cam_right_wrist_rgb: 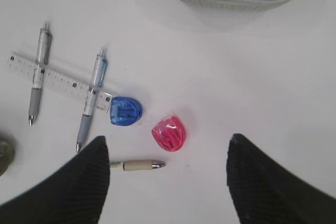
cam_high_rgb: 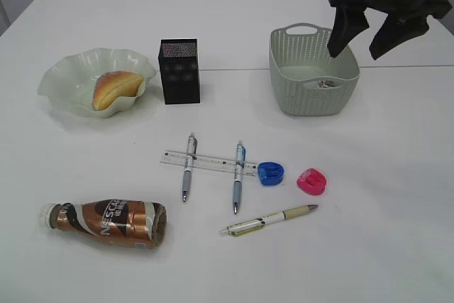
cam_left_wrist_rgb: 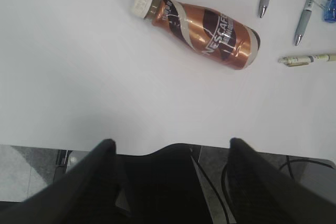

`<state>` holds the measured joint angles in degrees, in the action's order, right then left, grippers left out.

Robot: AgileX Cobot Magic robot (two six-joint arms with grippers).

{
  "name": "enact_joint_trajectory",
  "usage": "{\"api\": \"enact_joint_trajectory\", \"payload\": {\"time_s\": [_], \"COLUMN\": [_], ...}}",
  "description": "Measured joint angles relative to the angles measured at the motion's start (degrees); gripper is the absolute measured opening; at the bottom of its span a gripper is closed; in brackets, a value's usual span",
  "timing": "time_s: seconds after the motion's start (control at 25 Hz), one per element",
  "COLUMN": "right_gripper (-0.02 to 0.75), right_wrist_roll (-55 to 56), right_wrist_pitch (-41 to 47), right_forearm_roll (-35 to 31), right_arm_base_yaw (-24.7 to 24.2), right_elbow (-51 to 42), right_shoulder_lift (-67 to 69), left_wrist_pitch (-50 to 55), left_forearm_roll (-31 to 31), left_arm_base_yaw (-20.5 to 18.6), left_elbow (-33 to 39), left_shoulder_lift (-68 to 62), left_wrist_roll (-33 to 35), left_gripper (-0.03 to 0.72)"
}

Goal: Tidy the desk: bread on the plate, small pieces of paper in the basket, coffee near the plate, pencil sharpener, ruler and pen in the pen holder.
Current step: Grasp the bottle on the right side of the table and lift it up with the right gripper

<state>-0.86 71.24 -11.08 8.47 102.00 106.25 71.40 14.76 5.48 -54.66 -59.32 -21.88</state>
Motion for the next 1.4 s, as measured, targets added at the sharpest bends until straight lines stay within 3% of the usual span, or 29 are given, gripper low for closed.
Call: {"api": "enact_joint_trajectory", "payload": {"time_s": [0.4,0.72,0.92,1.2,1.4], "right_gripper": [0.497,0.496,0.496,0.496,0.496], "right_wrist_roll": [-5.37,-6.47,-15.42,-30.24,-32.96], "right_wrist_pitch": [0.0,0.0,0.0,0.0,-0.1], "right_forearm_roll": [-1.33,-3.61,-10.13,-11.18,-16.03], "right_arm_base_yaw": [10.41,11.06,13.32,22.92,25.5], "right_elbow": [-2.22,-2.22,-2.22,-2.22,-2.22], "right_shoulder_lift": [-1.37,-1.64,-1.64,-1.14,0.19], "left_wrist_pitch": [-0.09,-0.09,-0.09,-0.09,-0.09], "left_forearm_roll": [-1.85,-2.23,-2.35,-2.44,-2.44], "left_arm_base_yaw": [0.0,0.0,0.0,0.0,0.0], "left_elbow": [0.0,0.0,0.0,0.0,0.0], "left_shoulder_lift": [0.0,0.41,0.63,0.63,0.63], "left_wrist_roll": [0.53,1.13,2.26,3.84,5.04], "left_gripper": [0.482,0.466,0.465,0.445,0.444]}}
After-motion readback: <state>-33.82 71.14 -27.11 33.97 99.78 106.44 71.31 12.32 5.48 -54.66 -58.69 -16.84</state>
